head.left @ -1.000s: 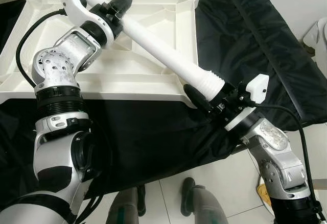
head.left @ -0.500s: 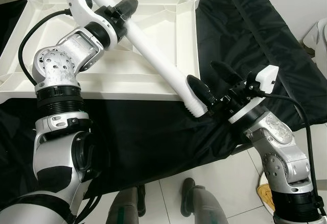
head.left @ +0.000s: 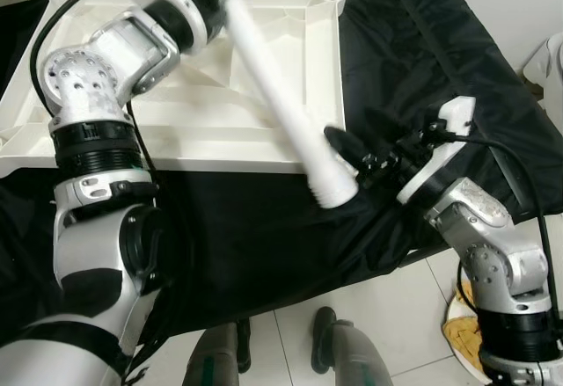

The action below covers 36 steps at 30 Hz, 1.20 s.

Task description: Building children table

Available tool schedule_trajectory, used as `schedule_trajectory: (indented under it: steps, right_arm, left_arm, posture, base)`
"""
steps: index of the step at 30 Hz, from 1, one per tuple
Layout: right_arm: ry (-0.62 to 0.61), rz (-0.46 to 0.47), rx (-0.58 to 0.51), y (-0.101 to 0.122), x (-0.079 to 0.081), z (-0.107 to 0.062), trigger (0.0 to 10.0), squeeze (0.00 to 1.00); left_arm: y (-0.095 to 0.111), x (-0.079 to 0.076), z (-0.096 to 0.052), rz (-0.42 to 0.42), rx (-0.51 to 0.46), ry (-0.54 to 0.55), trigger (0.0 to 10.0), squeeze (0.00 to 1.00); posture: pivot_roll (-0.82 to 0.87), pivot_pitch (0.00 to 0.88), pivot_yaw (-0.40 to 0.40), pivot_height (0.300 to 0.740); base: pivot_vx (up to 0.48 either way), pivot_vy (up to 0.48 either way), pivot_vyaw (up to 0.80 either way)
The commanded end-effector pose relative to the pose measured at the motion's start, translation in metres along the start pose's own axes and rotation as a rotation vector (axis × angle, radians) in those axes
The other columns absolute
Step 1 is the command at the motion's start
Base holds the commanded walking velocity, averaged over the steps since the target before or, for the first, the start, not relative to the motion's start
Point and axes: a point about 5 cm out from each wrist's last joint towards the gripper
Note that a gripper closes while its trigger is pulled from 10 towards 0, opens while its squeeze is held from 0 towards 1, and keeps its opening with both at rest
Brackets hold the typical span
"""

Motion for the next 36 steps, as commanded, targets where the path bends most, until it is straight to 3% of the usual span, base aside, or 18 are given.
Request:
schedule_trajectory:
  steps: [1, 10, 13, 15, 20, 28, 36]
  right_arm:
    - [0.063, 0.072, 0.034, -0.009, 0.008, 0.001, 10.0, 0.0]
    - [0.101, 0.138, 0.01, -0.006, 0.01, 0.005, 10.0, 0.0]
    - [0.07, 0.184, -0.021, -0.001, 0.004, 0.011, 10.0, 0.0]
    - [-0.012, 0.215, -0.049, 0.0, -0.007, 0.016, 10.0, 0.0]
    - [-0.186, 0.255, -0.099, 0.001, -0.027, 0.016, 10.0, 0.0]
    - [-0.086, 0.276, -0.117, 0.002, -0.014, 0.014, 10.0, 0.0]
    - [0.155, 0.277, -0.122, 0.006, 0.011, 0.008, 10.0, 0.0]
  left_arm:
    - [-0.004, -0.01, 0.003, -0.022, 0.033, -0.043, 10.0, 0.0]
    - [-0.006, -0.021, 0.008, -0.012, 0.052, -0.07, 10.0, 0.0]
    - [-0.012, -0.026, 0.009, 0.06, 0.096, -0.078, 10.0, 0.0]
    - [-0.02, -0.025, 0.008, 0.13, 0.15, -0.076, 10.0, 0.0]
    - [-0.031, -0.024, 0.004, 0.21, 0.226, -0.108, 10.0, 0.0]
    - [-0.035, -0.028, 0.003, 0.237, 0.259, -0.122, 10.0, 0.0]
    - [-0.043, -0.034, 0.008, 0.265, 0.307, -0.144, 10.0, 0.0]
  posture:
    - [-0.02, 0.217, 0.056, 0.74]
    - [-0.02, 0.213, 0.052, 0.74]
    - [-0.02, 0.209, 0.053, 0.74]
    - [-0.02, 0.205, 0.053, 0.74]
    - [-0.02, 0.203, 0.053, 0.74]
    - [-0.01, 0.2, 0.053, 0.74]
    - [-0.01, 0.199, 0.055, 0.74]
  base:
    - [0.0, 0.0, 0.0]
    - [0.0, 0.0, 0.0]
    - [0.0, 0.0, 0.0]
    - [0.0, 0.0, 0.0]
    - [0.0, 0.0, 0.0]
    - [0.0, 0.0, 0.0]
    - [0.0, 0.0, 0.0]
Point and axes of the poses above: a point about 5 cm out from each wrist's last joint towards the gripper, its own z axis pointing out of the wrist towards the gripper, its own y axis along the axis of the wrist's last joint, x = y × z, and after that the axes turned 14 degrees about -z, right-handed
